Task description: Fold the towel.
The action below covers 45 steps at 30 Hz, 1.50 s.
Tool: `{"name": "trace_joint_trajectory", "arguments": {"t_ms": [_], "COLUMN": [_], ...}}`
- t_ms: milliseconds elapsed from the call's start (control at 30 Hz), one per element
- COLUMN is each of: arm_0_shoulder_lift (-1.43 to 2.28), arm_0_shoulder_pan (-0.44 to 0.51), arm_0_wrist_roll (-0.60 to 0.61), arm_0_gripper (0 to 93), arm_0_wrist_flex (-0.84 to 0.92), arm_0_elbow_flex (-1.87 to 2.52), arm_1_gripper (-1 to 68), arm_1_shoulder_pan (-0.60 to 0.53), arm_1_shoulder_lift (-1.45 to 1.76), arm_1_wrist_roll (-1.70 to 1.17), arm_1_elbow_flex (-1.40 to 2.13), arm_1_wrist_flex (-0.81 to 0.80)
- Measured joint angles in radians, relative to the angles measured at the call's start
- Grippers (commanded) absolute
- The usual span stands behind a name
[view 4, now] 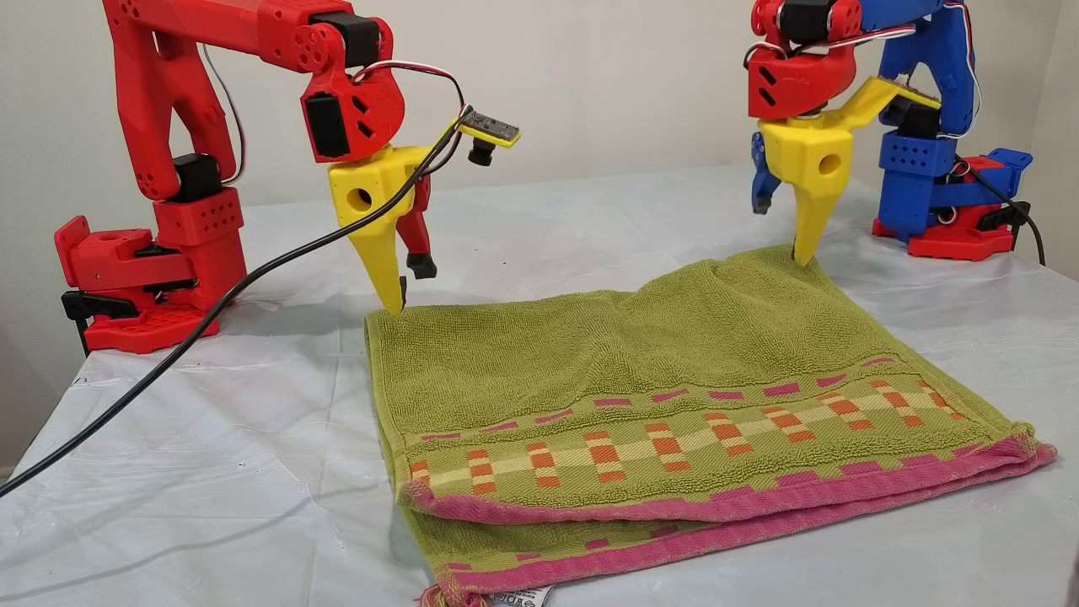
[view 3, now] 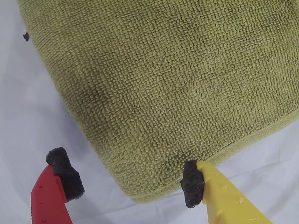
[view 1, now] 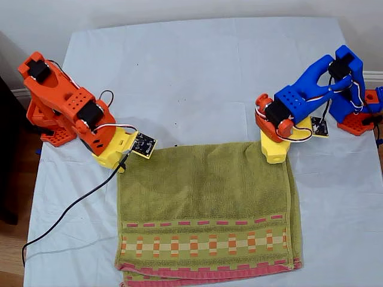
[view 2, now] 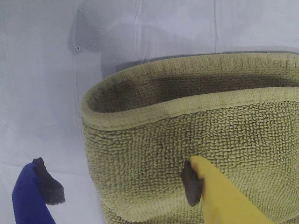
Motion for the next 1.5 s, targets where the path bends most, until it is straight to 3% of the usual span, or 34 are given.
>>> {"name": "trace_joint_trajectory", "arguments": {"t_ms": [367,467,533,900,1133,1300,1433,1500], "arm_0_shoulder_lift": [-0.002,0.000,0.000,0.002,0.003,0.023,0.034,0.041], "arm_0_shoulder_pan": [-0.017,-0.018,-0.018,-0.028,-0.028,-0.028,-0.028,-0.028], "arm_0_wrist_roll": [-0.003,-0.015,-0.018,-0.018,-0.018,-0.018,-0.018,-0.018], "arm_0_gripper": [48.1,47.8,47.7,47.6,47.6,47.6,47.6,47.5], "arm_0_wrist_flex": [-0.092,-0.117,-0.135,-0.189,-0.199,-0.199,-0.199,-0.210], "arm_0_elbow_flex": [0.086,0.118,0.140,0.184,0.184,0.202,0.206,0.224], "arm_1_gripper": [49.6,45.2,46.6,45.2,44.7,44.0,42.3,42.0], "arm_1_shoulder_pan": [0.014,0.029,0.031,0.023,0.038,0.040,0.060,0.063], "arm_1_shoulder_lift": [-0.199,-0.229,-0.230,-0.175,0.087,0.101,0.187,0.244], "arm_1_wrist_roll": [-0.055,-0.061,-0.061,-0.041,-0.072,-0.100,-0.138,-0.150], "arm_1_elbow_flex": [-0.216,-0.261,-0.270,-0.063,0.256,0.204,0.385,0.500], "arm_1_wrist_flex": [0.043,0.046,0.046,0.041,-0.095,-0.084,-0.341,-0.362]}}
